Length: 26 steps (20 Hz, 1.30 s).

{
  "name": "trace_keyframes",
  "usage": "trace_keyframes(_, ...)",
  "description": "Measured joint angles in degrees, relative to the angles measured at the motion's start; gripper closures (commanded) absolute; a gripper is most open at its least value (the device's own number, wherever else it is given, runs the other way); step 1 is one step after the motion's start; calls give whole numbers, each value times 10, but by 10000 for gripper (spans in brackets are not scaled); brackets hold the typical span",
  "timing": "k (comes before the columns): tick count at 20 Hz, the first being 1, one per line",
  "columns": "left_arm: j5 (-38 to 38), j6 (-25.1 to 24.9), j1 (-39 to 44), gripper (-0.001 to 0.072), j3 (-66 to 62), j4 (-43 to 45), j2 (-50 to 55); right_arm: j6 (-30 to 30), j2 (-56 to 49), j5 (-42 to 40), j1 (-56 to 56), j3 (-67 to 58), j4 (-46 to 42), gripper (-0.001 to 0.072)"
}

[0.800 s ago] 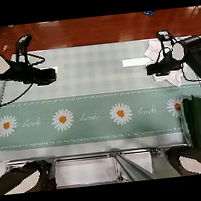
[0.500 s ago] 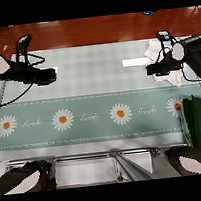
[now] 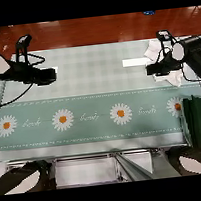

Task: Fold the shirts.

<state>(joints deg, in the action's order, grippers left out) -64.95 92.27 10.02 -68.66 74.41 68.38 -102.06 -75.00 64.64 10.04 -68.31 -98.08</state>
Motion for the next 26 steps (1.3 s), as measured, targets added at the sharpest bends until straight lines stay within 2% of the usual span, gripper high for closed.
trace_keyframes(2,19,0,0,694,0,0,0,0,0,-5,0,0,0,681)
trace_keyframes(3,35,0,0,682,0,0,0,0,0,-15,0,0,-1,589)
trace_keyframes(4,55,0,0,586,0,0,1,0,0,-33,0,0,-8,301)
trace_keyframes(5,77,-1,-1,322,0,0,1,0,0,-55,0,0,-24,297)
trace_keyframes(6,105,-1,-2,198,0,0,3,-1,0,-84,-1,0,-51,297)
trace_keyframes(9,174,0,-4,198,0,1,16,-66,-7,-164,-26,-6,-158,299)
trace_keyframes(11,201,0,-5,199,0,2,29,-105,-31,-194,-67,-23,-191,299)
trace_keyframes(18,231,0,-5,199,0,2,76,-79,-184,-208,-181,-83,-101,300)
trace_keyframes(20,235,0,-5,199,0,2,82,-68,-220,-199,-194,-96,-83,324)
trace_keyframes(21,236,0,-5,199,0,2,83,-58,-235,-198,-197,-101,-76,399)
trace_keyframes(23,236,0,-6,199,0,2,85,-33,-254,-194,-200,-106,-53,683)
trace_keyframes(26,212,0,-16,199,-3,2,78,7,-261,-164,-204,-124,-21,686)
